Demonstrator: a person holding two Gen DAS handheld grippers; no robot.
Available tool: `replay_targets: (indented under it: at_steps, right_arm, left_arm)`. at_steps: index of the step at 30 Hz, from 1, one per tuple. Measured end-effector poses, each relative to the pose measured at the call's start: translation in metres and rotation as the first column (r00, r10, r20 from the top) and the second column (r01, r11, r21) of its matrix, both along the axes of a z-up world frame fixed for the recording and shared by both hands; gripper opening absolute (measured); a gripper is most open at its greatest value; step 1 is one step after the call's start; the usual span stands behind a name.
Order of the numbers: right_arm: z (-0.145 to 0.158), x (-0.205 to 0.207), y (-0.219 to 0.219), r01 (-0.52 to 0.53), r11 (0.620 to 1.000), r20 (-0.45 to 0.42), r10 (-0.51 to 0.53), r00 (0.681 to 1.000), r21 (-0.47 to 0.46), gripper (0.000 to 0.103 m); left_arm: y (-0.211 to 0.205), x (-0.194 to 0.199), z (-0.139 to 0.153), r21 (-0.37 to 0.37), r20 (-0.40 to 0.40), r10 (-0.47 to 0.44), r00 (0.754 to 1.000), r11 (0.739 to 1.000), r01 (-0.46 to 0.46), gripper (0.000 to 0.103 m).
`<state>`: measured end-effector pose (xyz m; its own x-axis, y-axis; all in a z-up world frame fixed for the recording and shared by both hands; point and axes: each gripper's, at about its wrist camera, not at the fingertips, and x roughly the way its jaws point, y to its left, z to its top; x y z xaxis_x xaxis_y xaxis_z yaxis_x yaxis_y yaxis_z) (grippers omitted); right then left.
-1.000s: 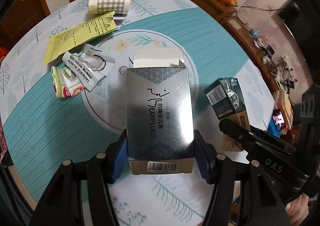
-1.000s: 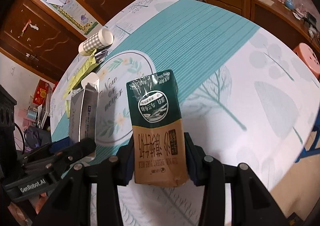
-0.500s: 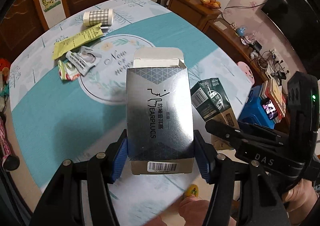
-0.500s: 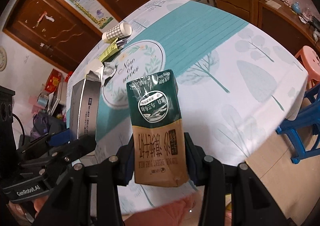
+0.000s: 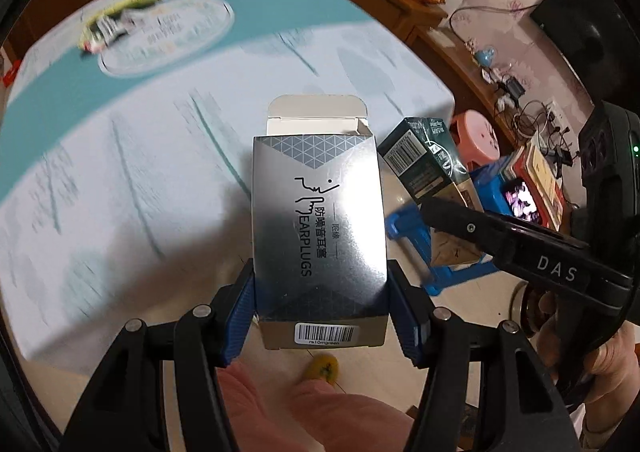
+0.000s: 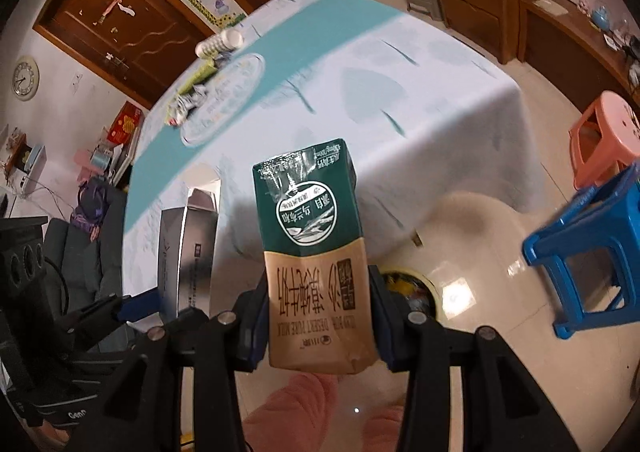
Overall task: Collect trash
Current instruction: 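Carry the earplug box and drink carton in both tools over the bin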
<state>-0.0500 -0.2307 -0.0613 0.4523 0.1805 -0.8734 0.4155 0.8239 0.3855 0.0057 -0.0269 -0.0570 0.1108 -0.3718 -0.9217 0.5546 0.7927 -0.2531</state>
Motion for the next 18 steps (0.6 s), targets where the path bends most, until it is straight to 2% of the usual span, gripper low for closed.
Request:
replay_targets:
  at_steps: [5,9,13,18]
  right_arm:
    - [-0.039,-0.033,-0.014,0.022,0.999,-0.066,-0.019,0.998,0.043,0.043]
    - [-0.079,-0.052,-0.016,0.046,0.996,-0.123,-0.037,0.992,0.075,0.043]
    - [-0.129,-0.066,-0.020,0.085,0.992,-0.182,-0.067,0.981,0.094,0.043]
    - [-0.195,-0.074,-0.024,0.127,0.987,-0.236,-0.099,0.967,0.103,0.043]
  left_arm:
    - [-0.019,-0.033,-0.035,0.048,-0.056,-0.028,0.998,0.998,0.031,0.059]
    - [-0.029,-0.048,-0.078,0.111,-0.101,-0.046,0.994,0.992,0.058,0.059]
    - [-0.036,-0.051,-0.126,0.161,-0.131,-0.054,0.990,0.984,0.075,0.059]
    - [-0.045,-0.044,-0.191,0.186,-0.165,-0.070,0.984,0.977,0.101,0.059]
